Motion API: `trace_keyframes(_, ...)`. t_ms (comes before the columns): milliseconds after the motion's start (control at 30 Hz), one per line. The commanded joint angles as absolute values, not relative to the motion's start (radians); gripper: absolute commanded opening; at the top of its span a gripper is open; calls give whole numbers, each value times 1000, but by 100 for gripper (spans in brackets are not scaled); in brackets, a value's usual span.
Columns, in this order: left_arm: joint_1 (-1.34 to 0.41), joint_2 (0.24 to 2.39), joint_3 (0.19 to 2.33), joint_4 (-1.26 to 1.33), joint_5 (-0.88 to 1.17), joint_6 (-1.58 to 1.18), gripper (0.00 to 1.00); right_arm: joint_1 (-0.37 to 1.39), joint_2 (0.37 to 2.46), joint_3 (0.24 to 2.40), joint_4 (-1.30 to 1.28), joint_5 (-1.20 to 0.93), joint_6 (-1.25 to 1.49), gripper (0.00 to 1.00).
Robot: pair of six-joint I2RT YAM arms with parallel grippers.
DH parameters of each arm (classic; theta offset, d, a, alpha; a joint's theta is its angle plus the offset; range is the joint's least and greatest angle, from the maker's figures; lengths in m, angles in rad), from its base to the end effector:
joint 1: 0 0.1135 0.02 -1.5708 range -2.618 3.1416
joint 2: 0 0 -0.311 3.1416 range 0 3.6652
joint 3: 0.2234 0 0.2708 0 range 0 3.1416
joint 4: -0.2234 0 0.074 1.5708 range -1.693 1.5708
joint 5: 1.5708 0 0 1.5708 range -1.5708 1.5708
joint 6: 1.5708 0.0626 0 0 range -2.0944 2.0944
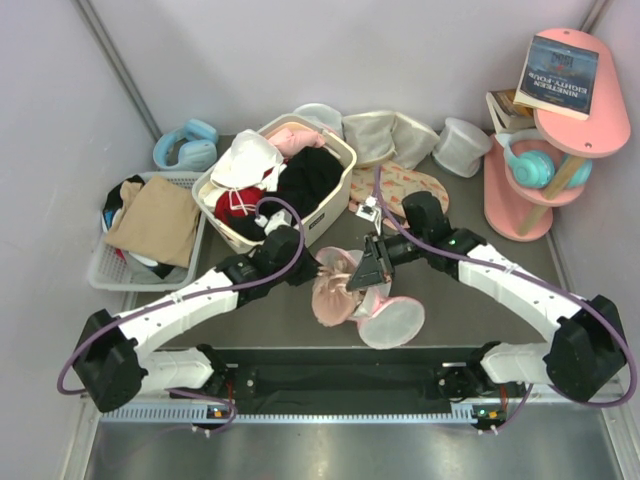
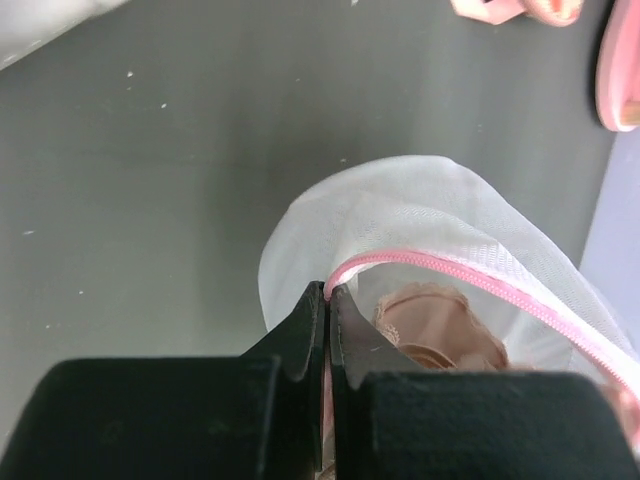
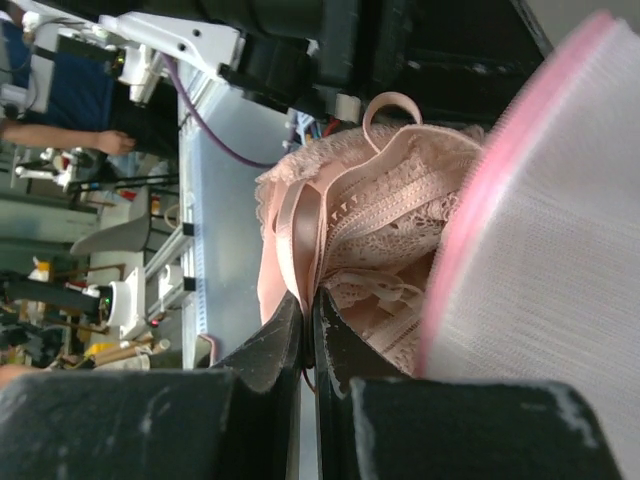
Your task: Unzip the laundry bag and remove the bra
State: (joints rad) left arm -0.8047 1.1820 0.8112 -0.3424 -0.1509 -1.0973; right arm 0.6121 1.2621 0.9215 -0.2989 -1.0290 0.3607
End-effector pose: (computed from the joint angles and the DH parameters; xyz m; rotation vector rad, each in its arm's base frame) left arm 0.1959 -0.1900 0.2726 -0.4339 2.3734 -0.7915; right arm 0.1981 0.2046 0.3147 -0.9150 2.1496 1.6509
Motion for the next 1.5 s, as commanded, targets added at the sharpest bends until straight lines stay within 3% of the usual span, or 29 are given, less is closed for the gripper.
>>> trace_keyframes(0,-790,1224,798,-299,-127,-1089,1,606,1204,913,38,-1132,553,0)
trace_keyframes(333,-766,1229,773,-328,-152,-1078,1,581,1184,963,141,-1164,656,0)
trace_keyframes(733,-756,1249,759,-308,-158,-1069,0,394,1086,989,319,-1003,834,0)
trace_keyframes(1100,-747,1304,819,-296,-124,-1048,0,383,1164,1126,463,-994,975,0)
trace_keyframes(1333,-747,1298,799,-302,-109,-1054,0,385,1195,1247,273,-896,816,0)
trace_keyframes(1467,-747,1267,762,-278,-100,-1061,0,388,1271,1432,80,-861,666,0)
